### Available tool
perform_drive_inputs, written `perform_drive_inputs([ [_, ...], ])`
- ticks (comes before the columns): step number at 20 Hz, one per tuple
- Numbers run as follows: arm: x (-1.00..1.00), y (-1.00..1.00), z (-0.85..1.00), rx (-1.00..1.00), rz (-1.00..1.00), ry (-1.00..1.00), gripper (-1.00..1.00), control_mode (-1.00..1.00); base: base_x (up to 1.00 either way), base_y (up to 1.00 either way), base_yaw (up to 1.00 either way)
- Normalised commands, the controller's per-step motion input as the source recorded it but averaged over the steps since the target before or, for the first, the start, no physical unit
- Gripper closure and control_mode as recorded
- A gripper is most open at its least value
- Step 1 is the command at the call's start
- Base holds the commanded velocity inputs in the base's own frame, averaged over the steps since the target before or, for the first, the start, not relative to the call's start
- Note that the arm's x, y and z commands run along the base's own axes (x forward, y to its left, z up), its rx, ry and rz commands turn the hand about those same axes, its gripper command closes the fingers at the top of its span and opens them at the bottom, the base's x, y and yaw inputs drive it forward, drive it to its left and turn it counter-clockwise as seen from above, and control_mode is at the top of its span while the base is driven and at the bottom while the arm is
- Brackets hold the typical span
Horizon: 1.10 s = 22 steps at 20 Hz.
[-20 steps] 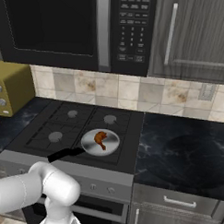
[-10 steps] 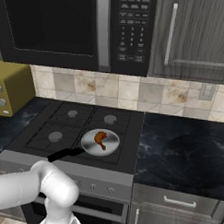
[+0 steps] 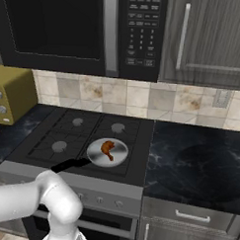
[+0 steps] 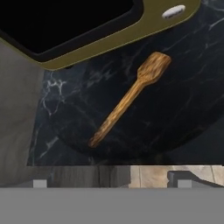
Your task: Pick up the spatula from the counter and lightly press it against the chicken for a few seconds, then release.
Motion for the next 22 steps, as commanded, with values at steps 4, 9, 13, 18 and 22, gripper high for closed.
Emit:
perform_drive_inputs([
  [4,0.06,0.17,-0.17,0.0,0.0,0.0,-1.0,-1.0,0.0,0.0,0.0],
  [9,0.0,0.13,-0.2,0.0,0.0,0.01,-1.0,-1.0,0.0,0.0,0.0],
  [13,0.07,0.08,-0.19,0.0,0.0,0.03,-1.0,-1.0,0.0,0.0,0.0],
  [18,0.11,0.07,-0.21,0.0,0.0,0.05,-1.0,-1.0,0.0,0.0,0.0],
  [22,0.11,0.12,-0.22,0.0,0.0,0.02,-1.0,-1.0,0.0,0.0,0.0],
])
